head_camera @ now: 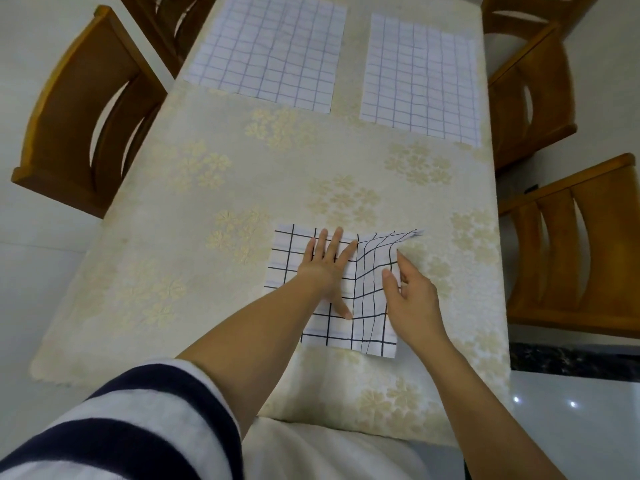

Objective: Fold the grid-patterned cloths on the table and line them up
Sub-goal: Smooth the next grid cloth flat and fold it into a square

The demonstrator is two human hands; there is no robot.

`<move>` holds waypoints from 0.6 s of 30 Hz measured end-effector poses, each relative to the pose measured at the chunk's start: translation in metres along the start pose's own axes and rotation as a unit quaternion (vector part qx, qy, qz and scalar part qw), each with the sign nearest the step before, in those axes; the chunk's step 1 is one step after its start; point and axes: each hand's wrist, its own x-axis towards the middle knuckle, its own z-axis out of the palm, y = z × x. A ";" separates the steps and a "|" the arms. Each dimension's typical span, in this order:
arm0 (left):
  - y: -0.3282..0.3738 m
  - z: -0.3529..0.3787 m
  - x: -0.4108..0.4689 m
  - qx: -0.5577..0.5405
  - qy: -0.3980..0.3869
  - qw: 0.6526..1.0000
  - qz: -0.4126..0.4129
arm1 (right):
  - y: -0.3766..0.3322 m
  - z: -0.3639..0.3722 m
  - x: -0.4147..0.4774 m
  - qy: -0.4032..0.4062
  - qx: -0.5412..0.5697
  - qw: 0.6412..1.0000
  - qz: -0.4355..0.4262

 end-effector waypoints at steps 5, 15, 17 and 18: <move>-0.003 0.001 -0.002 -0.012 0.022 0.999 0.020 | -0.007 0.010 0.003 -0.015 -0.012 1.000 -0.009; -0.089 -0.013 -0.039 -0.292 0.223 0.927 0.075 | -0.018 0.026 0.010 -0.044 -0.023 0.998 -0.047; -0.125 0.003 -0.042 -0.229 0.229 0.945 0.042 | -0.021 0.037 0.013 -0.067 -0.027 0.996 -0.042; -0.141 0.013 -0.043 -0.192 0.226 0.954 0.033 | -0.025 0.043 0.015 -0.078 -0.027 0.996 -0.039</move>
